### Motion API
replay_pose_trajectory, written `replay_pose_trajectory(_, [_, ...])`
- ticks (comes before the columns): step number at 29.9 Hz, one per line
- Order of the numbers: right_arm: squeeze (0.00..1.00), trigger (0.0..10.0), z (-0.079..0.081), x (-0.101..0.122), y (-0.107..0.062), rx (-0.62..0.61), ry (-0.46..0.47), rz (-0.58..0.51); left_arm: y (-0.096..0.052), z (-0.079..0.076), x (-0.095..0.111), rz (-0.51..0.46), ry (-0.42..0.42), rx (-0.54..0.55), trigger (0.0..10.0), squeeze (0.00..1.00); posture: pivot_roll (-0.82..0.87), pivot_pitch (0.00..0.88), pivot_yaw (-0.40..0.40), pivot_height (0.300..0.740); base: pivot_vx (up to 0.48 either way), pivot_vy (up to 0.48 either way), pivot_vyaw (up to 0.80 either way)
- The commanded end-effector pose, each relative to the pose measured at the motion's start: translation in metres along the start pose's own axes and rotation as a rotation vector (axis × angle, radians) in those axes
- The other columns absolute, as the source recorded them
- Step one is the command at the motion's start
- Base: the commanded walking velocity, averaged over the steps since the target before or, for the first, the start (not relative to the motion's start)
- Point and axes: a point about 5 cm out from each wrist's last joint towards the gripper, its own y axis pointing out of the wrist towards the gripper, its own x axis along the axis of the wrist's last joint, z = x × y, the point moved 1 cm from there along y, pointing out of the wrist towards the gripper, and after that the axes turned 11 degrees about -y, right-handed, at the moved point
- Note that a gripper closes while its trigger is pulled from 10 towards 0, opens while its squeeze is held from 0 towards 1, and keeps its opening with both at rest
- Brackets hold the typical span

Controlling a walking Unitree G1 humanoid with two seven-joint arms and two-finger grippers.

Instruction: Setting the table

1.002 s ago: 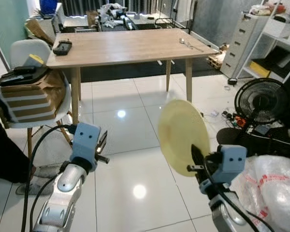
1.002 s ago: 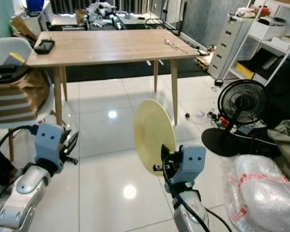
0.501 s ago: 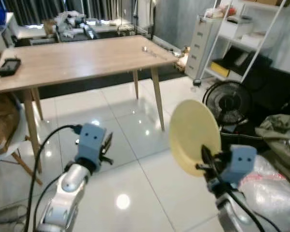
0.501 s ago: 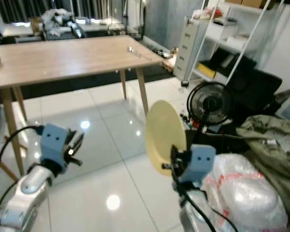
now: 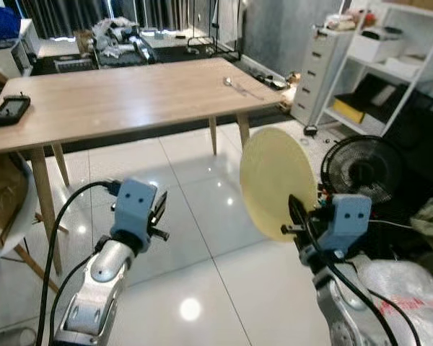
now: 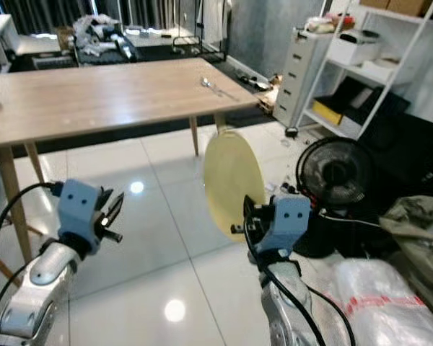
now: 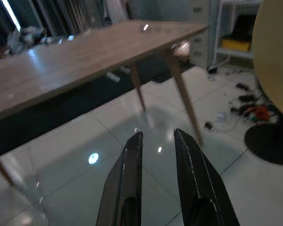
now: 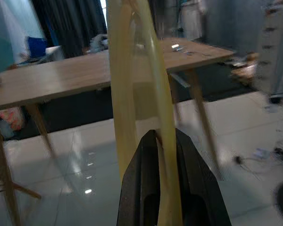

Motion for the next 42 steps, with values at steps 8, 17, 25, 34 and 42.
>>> replay_pose_trajectory(8, [0.0,10.0,-0.0085,-0.0046,-0.0023,-0.046,-0.001,0.013,0.0003,-0.0006,-0.0024,0.012,0.008,-0.003,10.0,0.0,0.09,0.047,0.079,0.74,0.48,0.0,0.0])
replay_pose_trajectory(17, [0.0,10.0,-0.0095,-0.0062,-0.0019,-0.053,-0.004,0.014,0.0007,-0.0002,-0.0021,0.011,0.01,-0.005,10.0,0.0,0.09,0.043,0.081,0.74,0.48,0.0,0.0])
replay_pose_trajectory(25, [0.0,10.0,-0.0091,-0.0065,-0.0018,-0.051,-0.005,0.014,0.0012,-0.0005,-0.001,0.008,0.012,-0.007,10.0,0.0,0.09,0.042,0.084,0.74,0.48,0.0,0.0])
replay_pose_trajectory(34, [0.0,10.0,-0.0088,-0.0071,-0.0033,-0.053,-0.003,0.014,0.0012,-0.0007,-0.0009,0.009,0.016,-0.013,10.0,0.0,0.09,0.048,0.086,0.74,0.48,0.0,0.0])
replay_pose_trajectory(42, [0.0,10.0,-0.0095,-0.0074,-0.0043,-0.055,-0.001,0.017,0.001,-0.0009,-0.0016,0.013,0.013,-0.011,10.0,0.0,0.09,0.052,0.085,0.74,0.48,0.0,0.0])
